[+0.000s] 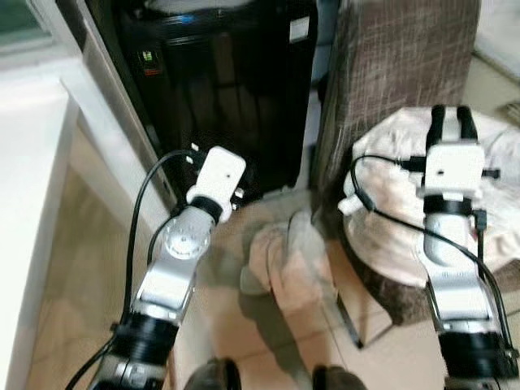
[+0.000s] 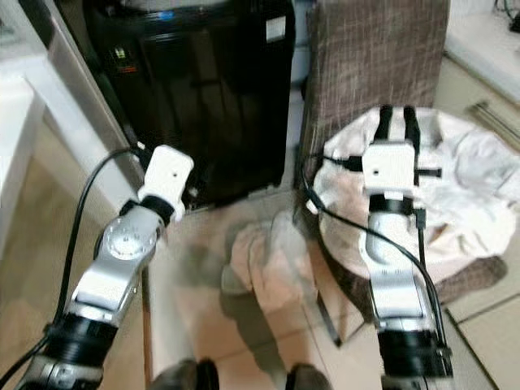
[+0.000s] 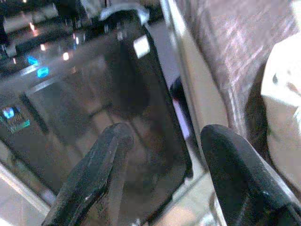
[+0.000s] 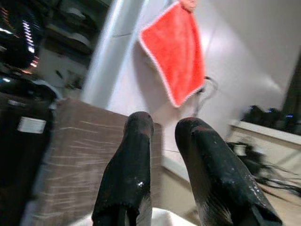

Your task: Clothes washing

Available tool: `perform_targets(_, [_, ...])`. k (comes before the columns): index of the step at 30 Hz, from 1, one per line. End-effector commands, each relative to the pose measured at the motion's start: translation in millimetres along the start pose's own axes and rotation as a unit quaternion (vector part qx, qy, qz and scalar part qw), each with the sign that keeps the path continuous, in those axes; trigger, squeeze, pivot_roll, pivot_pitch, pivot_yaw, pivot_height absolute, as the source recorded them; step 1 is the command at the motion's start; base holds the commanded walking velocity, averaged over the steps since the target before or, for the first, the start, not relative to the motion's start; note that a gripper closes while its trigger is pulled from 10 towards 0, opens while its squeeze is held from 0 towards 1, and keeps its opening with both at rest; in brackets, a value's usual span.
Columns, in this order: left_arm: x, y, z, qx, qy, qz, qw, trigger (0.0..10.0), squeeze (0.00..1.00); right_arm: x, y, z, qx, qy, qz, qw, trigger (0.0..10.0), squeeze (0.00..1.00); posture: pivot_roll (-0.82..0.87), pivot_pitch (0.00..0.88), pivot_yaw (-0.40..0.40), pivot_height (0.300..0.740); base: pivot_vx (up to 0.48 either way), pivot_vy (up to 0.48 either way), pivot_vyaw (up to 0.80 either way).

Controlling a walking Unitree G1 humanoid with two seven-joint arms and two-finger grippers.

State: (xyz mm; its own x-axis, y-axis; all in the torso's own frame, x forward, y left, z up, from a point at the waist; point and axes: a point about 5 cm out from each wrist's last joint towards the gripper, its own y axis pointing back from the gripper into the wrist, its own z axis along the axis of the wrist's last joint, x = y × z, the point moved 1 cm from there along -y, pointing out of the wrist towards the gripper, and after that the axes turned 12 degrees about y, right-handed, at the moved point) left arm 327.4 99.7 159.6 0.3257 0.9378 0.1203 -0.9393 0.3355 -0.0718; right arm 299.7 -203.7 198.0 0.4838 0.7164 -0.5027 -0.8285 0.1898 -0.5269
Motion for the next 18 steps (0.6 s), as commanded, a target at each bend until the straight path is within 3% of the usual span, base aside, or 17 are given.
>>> perform_targets(1, [0.9, -4.2, -0.2, -0.004, 0.002, -0.002, 1.000, 10.0, 0.00, -3.2, 9.2, -31.0, 0.082, 0.008, -0.007, 0.997, 10.0, 1.00, -0.20, 0.000, 0.079, 0.740, 0.000, 0.000, 0.00])
perform_targets(2, [-2.3, -8.0, 0.5, -0.007, 0.003, -0.011, 1.000, 10.0, 0.00, -2.1, 12.9, -49.9, 0.126, 0.011, -0.004, 0.992, 10.0, 1.00, -0.21, 0.000, 0.087, 0.740, 0.000, 0.000, 0.00])
perform_targets(5, [-5.5, -12.8, 1.6, -0.012, -0.014, -0.021, 1.000, 10.0, 0.00, -5.4, 17.5, -59.7, 0.159, 0.016, -0.016, 0.987, 10.0, 1.00, -0.22, 0.000, 0.095, 0.740, 0.000, 0.000, 0.00])
perform_targets(11, [-8.4, -17.3, 3.1, -0.020, -0.010, -0.052, 0.998, 10.0, 0.00, -3.3, 16.4, -53.5, 0.161, 0.032, -0.014, 0.986, 10.0, 1.00, -0.23, 0.000, 0.109, 0.740, 0.080, 0.000, 0.00])
perform_targets(18, [-9.7, -20.3, 4.5, -0.030, -0.010, -0.065, 0.997, 10.0, 0.00, 7.4, 14.5, -52.6, 0.157, 0.025, 0.000, 0.987, 10.0, 1.00, -0.22, 0.000, 0.122, 0.740, 0.389, -0.277, 0.00])
